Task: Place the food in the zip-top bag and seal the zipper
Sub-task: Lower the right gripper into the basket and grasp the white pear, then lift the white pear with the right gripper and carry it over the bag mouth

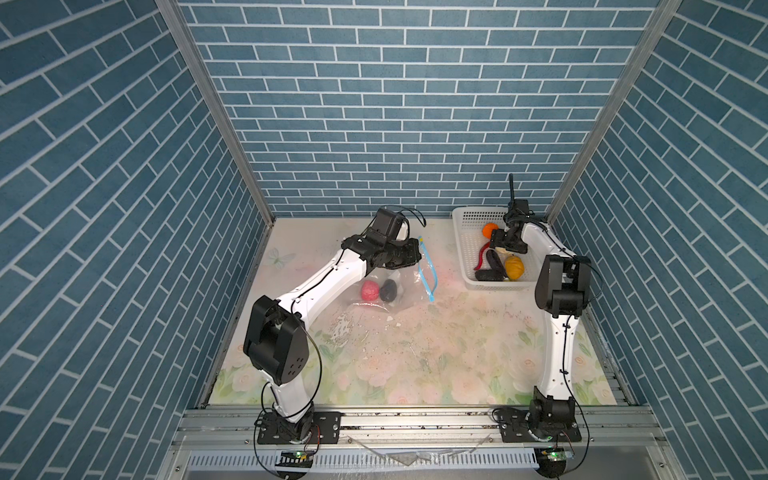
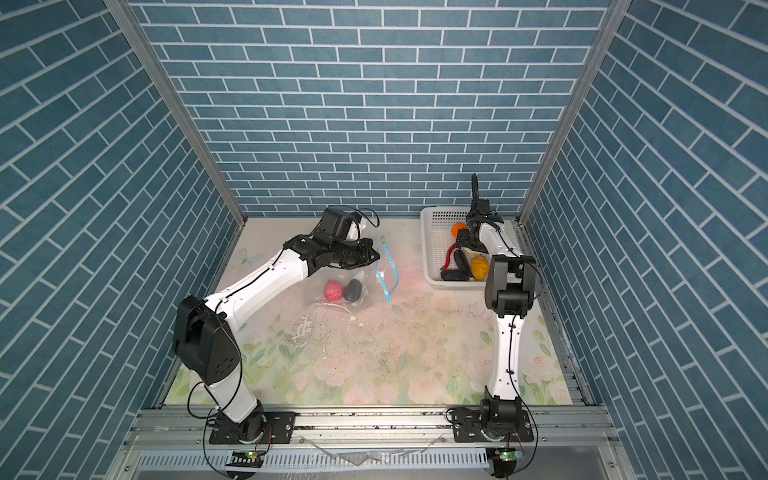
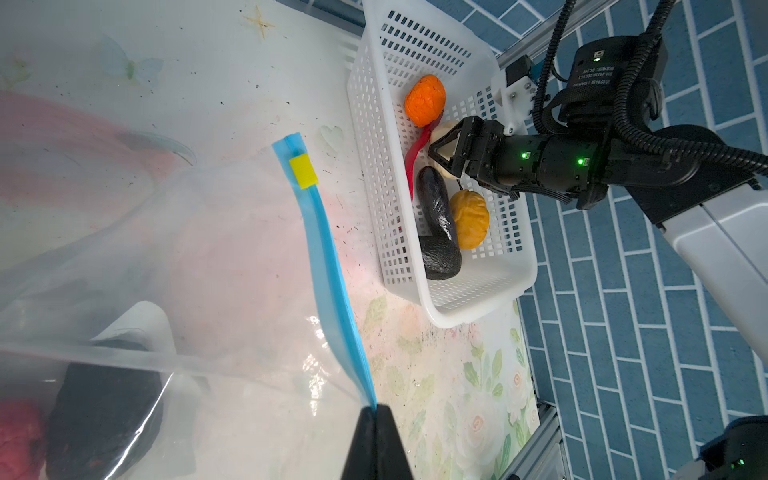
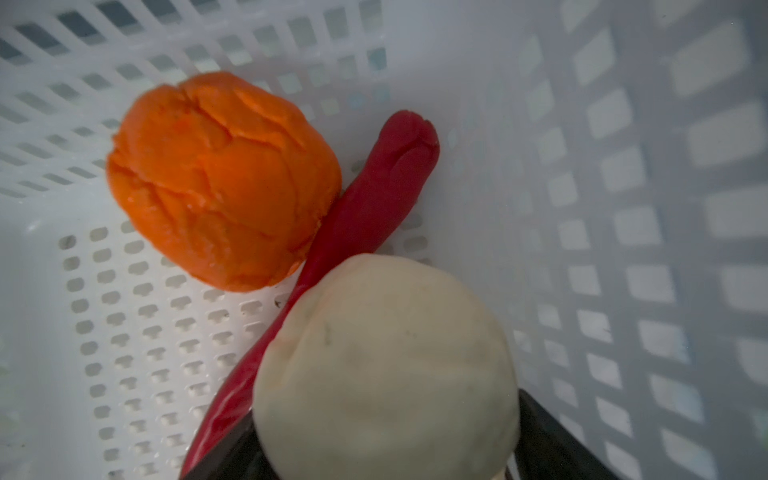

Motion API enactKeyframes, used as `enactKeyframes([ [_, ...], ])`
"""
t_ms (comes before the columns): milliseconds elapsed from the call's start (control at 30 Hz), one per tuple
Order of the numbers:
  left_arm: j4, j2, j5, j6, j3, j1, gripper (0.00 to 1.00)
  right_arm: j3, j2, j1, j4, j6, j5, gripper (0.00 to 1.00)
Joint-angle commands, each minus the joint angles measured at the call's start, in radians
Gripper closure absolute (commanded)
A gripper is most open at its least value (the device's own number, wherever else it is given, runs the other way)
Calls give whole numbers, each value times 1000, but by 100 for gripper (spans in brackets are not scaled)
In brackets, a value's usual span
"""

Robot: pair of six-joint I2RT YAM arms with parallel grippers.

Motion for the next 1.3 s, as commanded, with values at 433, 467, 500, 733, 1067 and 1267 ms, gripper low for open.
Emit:
enactKeyframes([
  [433, -6, 15, 5, 14, 6, 7, 99, 82, 27, -4, -39, -9, -2, 21],
  [467, -5, 14, 5, 14, 3, 7, 100, 81, 26, -3, -40, -9, -4, 23],
  [500, -3, 14, 5, 13, 2, 7, 100, 80, 22, -4, -42, -7, -9, 24],
  [733, 1, 13, 3, 13, -4, 8, 100, 48, -18, -2, -29, 7, -42, 29],
  [1067, 8, 13, 9, 10, -7, 9, 100, -23, -100, -2, 7, 34, -88, 33],
  [1267, 14, 6, 12, 10, -16, 9, 100, -65, -140, -1, 18, 53, -123, 34],
])
